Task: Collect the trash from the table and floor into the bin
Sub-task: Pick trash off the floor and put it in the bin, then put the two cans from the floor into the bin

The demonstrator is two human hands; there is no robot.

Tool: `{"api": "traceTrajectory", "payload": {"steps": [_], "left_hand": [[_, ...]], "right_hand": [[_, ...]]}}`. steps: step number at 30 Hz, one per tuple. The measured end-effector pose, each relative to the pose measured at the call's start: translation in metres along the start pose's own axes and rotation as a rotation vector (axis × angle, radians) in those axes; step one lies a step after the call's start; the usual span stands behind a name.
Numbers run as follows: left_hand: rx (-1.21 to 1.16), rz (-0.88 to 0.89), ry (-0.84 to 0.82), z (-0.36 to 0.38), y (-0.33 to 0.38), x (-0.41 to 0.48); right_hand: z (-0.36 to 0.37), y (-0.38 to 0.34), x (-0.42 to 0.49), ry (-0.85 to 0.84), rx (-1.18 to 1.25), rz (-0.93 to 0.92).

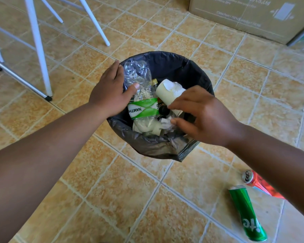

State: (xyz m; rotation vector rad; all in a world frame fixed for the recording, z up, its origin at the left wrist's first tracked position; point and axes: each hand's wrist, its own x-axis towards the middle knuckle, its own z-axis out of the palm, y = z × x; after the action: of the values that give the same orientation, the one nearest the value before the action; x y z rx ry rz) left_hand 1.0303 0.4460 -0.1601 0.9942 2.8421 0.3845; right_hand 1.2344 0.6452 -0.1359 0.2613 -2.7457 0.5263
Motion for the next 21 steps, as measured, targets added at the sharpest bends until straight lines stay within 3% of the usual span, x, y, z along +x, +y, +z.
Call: {"api": "traceTrajectory", "payload": {"steps": [4, 8, 21], "left_hand": [[-0.073, -0.003, 0.016, -0.001, 0.001, 0.0], [-0.158, -0.017, 0.054, -0.002, -0.002, 0.0], [-0.218, 0.066, 0.051, 0.019, 0.069, -0.003]], "right_hand": [[0.001, 0.015, 0.002, 0.229, -0.01, 0.336], [0.005, 0.031, 0.005, 0.025, 0.12, 0.684], [-0.027, 0.074, -0.042, 0.068, 0.079, 0.818]]}}
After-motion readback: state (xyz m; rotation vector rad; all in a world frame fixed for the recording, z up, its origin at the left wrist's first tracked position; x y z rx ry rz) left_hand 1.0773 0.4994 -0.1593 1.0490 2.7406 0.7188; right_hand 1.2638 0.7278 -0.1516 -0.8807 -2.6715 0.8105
